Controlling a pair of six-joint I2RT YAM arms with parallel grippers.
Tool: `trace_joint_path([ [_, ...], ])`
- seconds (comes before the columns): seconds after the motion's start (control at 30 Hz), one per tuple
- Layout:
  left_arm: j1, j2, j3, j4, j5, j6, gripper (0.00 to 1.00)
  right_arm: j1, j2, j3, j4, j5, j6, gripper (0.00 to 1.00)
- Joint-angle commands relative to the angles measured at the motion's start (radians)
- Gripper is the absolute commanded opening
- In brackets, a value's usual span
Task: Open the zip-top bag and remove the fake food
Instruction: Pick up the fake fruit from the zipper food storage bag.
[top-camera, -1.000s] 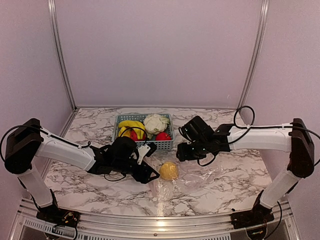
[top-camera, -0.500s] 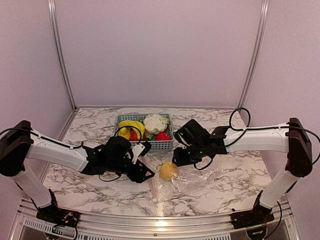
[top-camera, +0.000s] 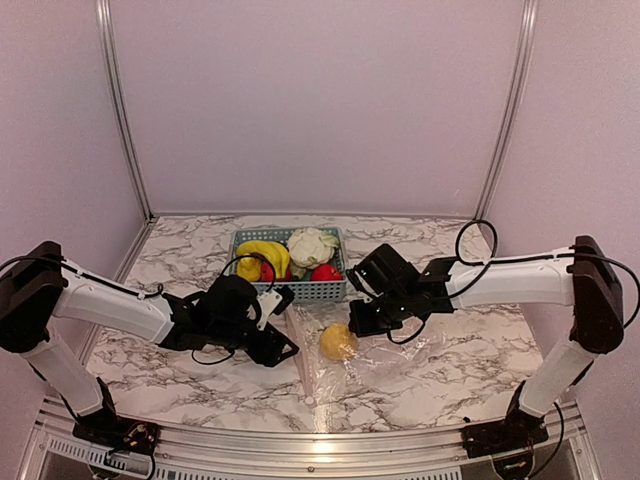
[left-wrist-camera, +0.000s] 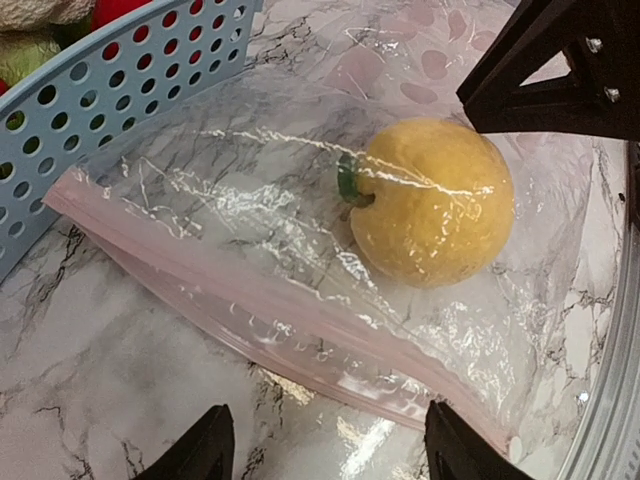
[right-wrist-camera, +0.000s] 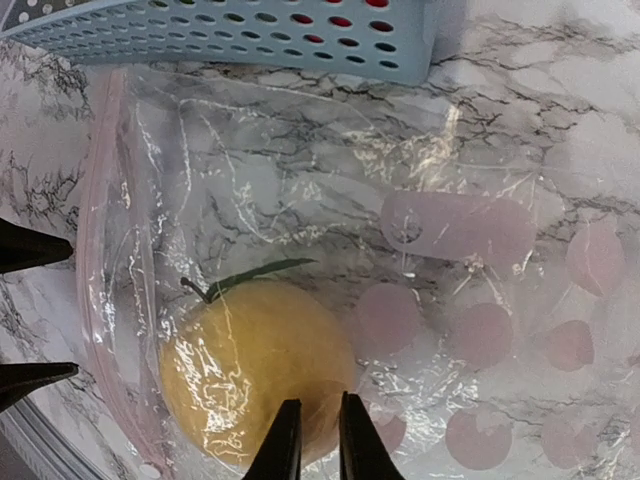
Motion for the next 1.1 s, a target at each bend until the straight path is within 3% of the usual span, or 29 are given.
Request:
trace_joint_path([
  [0.0,0.004,0.007,0.006,-0.029,-0.027,0.027,0.67,0.007,0.021,-0.004,0.019,-0.007,0.007,0.09],
  [0.1,0.002,0.022,0.011,-0.037,-0.058,0.05,0.65,0.006,0.022,-0.005,0.021,-0.003,0.005,0.0],
  [0.67,-0.035,0.132,0.149,-0.086,-0.102,0.132,0.63,0.006,0.056,-0.004,0.005,0.032,0.0,0.0],
  [1.07,-0.05,0.156,0.149,-0.072,-0.078,0.159,0.68,0.005,0.129,0.021,0.034,0.018,-0.027,0.0],
])
